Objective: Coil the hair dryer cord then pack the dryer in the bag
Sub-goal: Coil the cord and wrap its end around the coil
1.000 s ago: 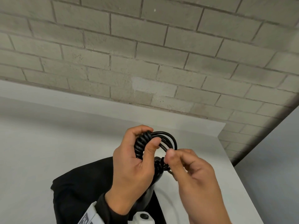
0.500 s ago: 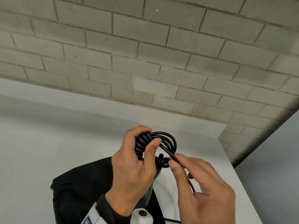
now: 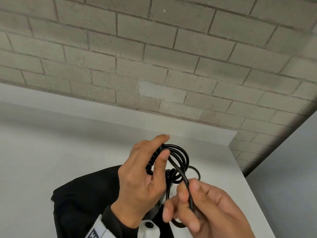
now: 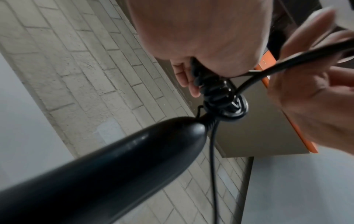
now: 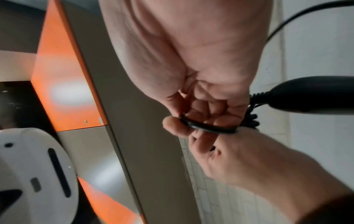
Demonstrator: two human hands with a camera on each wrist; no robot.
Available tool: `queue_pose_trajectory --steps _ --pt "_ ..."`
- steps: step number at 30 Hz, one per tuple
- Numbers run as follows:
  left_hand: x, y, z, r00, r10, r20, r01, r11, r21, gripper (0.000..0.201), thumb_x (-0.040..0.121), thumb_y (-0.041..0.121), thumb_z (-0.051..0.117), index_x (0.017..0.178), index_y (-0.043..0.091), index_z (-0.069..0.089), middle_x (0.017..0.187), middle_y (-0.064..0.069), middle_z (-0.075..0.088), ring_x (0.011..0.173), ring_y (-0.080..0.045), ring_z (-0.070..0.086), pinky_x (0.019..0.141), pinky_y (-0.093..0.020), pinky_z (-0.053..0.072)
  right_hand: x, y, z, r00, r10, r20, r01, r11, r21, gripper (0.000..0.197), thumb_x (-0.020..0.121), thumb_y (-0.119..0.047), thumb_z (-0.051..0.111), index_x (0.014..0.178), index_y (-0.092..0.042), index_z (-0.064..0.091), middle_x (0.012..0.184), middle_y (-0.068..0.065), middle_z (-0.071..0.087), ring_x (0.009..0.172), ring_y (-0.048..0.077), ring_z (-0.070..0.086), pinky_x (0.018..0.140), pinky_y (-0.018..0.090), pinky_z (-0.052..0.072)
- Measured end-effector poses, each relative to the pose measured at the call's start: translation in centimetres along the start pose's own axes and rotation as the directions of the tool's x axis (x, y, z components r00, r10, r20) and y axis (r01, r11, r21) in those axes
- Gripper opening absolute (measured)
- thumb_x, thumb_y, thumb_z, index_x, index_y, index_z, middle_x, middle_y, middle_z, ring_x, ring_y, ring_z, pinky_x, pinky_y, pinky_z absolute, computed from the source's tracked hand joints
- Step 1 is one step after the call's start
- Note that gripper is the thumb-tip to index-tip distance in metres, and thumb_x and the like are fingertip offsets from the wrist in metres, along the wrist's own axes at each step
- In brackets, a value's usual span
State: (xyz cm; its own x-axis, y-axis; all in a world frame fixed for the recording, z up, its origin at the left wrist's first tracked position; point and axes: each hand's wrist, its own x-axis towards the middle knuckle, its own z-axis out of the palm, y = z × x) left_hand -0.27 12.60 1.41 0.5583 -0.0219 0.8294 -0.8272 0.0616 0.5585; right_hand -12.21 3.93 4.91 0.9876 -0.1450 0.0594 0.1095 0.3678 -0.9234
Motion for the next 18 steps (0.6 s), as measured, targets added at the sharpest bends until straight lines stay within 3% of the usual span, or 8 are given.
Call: queue_pose_trajectory --steps 3,6,8,10,12,15,16,18 --pt "0.1 -0.2 -0.4 0.998 -0.064 0.020 0.064 0.998 0.027 0.026 0.100 0.042 0.045 0.110 0.022 0.058 0.082 0.020 0.058 0.068 0.007 0.053 0.068 -0.003 0.039 -0.7 1.1 -0.3 0.985 -0.165 -0.042 0.140 0.924 -0.355 0.031 0.067 -0.052 0.081 0.077 -0.025 0.068 0.070 0.000 0.069 0.083 0.024 0.066 0.078 0.023 0.049" --pt "0.4 -0.2 -0.8 0.992 -0.127 0.015 0.126 0.991 0.042 0.028 0.098 0.049 0.041 0.107 0.025 0.053 0.072 0.014 0.057 0.058 0.004 0.054 0.057 -0.001 0.037 -1.1 3.4 -1.0 0.893 -0.450 -0.018 0.277 0.579 -0.767 0.022 0.074 -0.053 0.073 0.079 -0.034 0.064 0.114 -0.005 0.064 0.105 0.015 0.063 0.090 0.023 0.046" --pt "0.5 -0.1 -0.9 0.991 -0.133 0.025 0.132 0.990 0.046 0.031 0.098 0.052 0.040 0.106 0.025 0.051 0.082 0.012 0.057 0.058 0.002 0.055 0.054 -0.001 0.037 -1.1 4.6 -1.3 0.850 -0.527 -0.022 0.299 0.516 -0.803 0.019 0.081 -0.052 0.066 0.078 -0.034 0.061 0.126 -0.007 0.062 0.114 0.013 0.061 0.094 0.028 0.047" --pt "0.5 -0.1 -0.8 0.989 -0.139 0.045 0.137 0.990 0.041 0.032 0.097 0.054 0.040 0.107 0.025 0.050 0.084 0.013 0.057 0.058 0.003 0.056 0.054 -0.001 0.038 -1.1 5.3 -1.2 0.814 -0.576 -0.074 0.332 0.567 -0.753 0.015 0.085 -0.049 0.064 0.079 -0.035 0.065 0.122 -0.005 0.067 0.118 0.017 0.061 0.097 0.035 0.048" --pt "0.3 0.0 -0.7 0.988 -0.146 0.054 0.145 0.989 0.023 0.033 0.097 0.055 0.040 0.107 0.026 0.050 0.084 0.012 0.058 0.059 0.003 0.057 0.054 -0.002 0.038 -1.4 5.2 -0.9 0.805 -0.564 -0.184 0.325 0.679 -0.658 0.015 0.081 -0.050 0.068 0.084 -0.035 0.071 0.112 -0.002 0.073 0.112 0.020 0.066 0.095 0.032 0.050" --pt "0.2 -0.2 -0.7 0.985 -0.159 0.060 0.160 0.987 -0.005 0.029 0.096 0.055 0.041 0.107 0.029 0.049 0.081 0.009 0.059 0.062 -0.003 0.060 0.055 -0.005 0.042 -1.7 4.4 -1.0 0.787 -0.497 -0.366 0.290 0.821 -0.491 0.010 0.070 -0.030 0.080 0.074 -0.027 0.071 0.084 0.011 0.077 0.087 0.029 0.074 0.076 0.021 0.057" --pt "0.2 -0.3 -0.7 0.984 -0.168 0.059 0.169 0.985 -0.015 0.026 0.096 0.054 0.042 0.108 0.031 0.048 0.082 0.008 0.061 0.064 -0.005 0.061 0.056 -0.007 0.043 -1.9 4.1 -1.3 0.807 -0.451 -0.380 0.298 0.868 -0.398 0.014 0.066 -0.029 0.082 0.071 -0.023 0.070 0.073 0.017 0.075 0.081 0.034 0.074 0.071 0.024 0.058" --pt "0.2 -0.5 -0.7 0.980 -0.189 0.055 0.191 0.981 -0.032 0.021 0.096 0.048 0.046 0.107 0.031 0.048 0.084 0.009 0.063 0.068 -0.005 0.063 0.059 -0.007 0.044 -2.4 3.7 -2.0 0.872 -0.315 -0.374 0.258 0.946 -0.195 0.043 0.055 -0.047 0.089 0.074 -0.013 0.070 0.051 0.021 0.063 0.068 0.041 0.071 0.061 0.030 0.058"
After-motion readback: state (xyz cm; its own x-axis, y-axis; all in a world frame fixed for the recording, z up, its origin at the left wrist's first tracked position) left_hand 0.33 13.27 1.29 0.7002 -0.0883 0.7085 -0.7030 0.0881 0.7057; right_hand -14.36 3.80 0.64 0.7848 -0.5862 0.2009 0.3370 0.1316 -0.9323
